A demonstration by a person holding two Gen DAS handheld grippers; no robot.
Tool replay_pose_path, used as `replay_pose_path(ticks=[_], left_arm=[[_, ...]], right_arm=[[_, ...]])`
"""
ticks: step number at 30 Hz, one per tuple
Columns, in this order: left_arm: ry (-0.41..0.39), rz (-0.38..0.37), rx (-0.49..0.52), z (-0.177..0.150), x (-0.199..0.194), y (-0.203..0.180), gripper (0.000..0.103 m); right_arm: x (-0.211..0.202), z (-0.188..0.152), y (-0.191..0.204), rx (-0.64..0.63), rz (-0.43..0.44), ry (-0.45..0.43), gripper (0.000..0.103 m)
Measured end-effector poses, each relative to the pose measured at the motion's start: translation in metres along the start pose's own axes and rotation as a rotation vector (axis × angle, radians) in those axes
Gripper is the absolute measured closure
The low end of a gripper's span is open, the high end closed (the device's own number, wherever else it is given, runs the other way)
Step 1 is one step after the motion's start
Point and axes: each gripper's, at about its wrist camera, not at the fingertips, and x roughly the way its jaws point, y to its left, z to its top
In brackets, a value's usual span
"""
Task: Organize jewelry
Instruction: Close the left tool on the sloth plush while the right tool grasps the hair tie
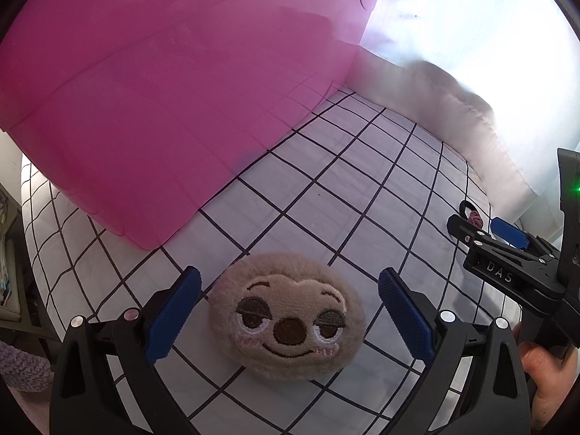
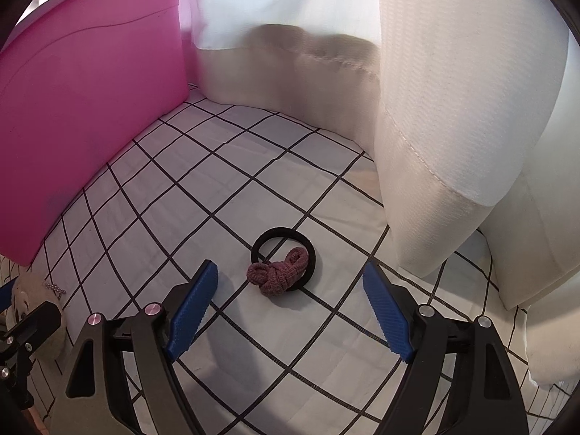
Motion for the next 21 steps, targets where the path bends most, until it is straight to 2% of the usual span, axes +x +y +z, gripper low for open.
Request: replay_pose_path(ticks=[3,5,9,12,14,18,20,21], left_arm=[[0.014,0.004,-0.006,-0.001,0.006,0.001,0.007],[0.051,0.031,-0.010,-0.002,0.015,0.002,0.007],[0.029,0.090,0.066,-0.009,0.015,-0.010,0.008],[0.006,0.085,0.063,-0.012,0.012,-0.009,0.011],[-0.008,0.089,0.054,-0.013,0.009,-0.008,0.016],[-0.055,0.093,0.045,-0.016,0.003,0.001,0.034],[-0.075,0.089,0.047,-0.018,0.002,0.005,0.036],[-0.083,0.090,0.049,-0.020,0.000,0.007,0.037]], right_arm=[[0.002,0.001,0.000,-0.003,0.002,-0.009,0.025],[0.002,0.000,0.001,-0.002,0.002,-0.010,0.025],[-0.001,-0.003,0.002,-0.004,0.005,-0.017,0.026],[-0.004,-0.004,0.004,-0.015,0.013,-0.024,0.032],[-0.012,-0.010,0.006,-0.027,0.019,-0.033,0.039],[-0.016,-0.012,0.011,-0.038,0.029,-0.046,0.056],[-0.019,-0.015,0.011,-0.038,0.033,-0.053,0.070],[-0.020,-0.016,0.011,-0.038,0.037,-0.056,0.074]])
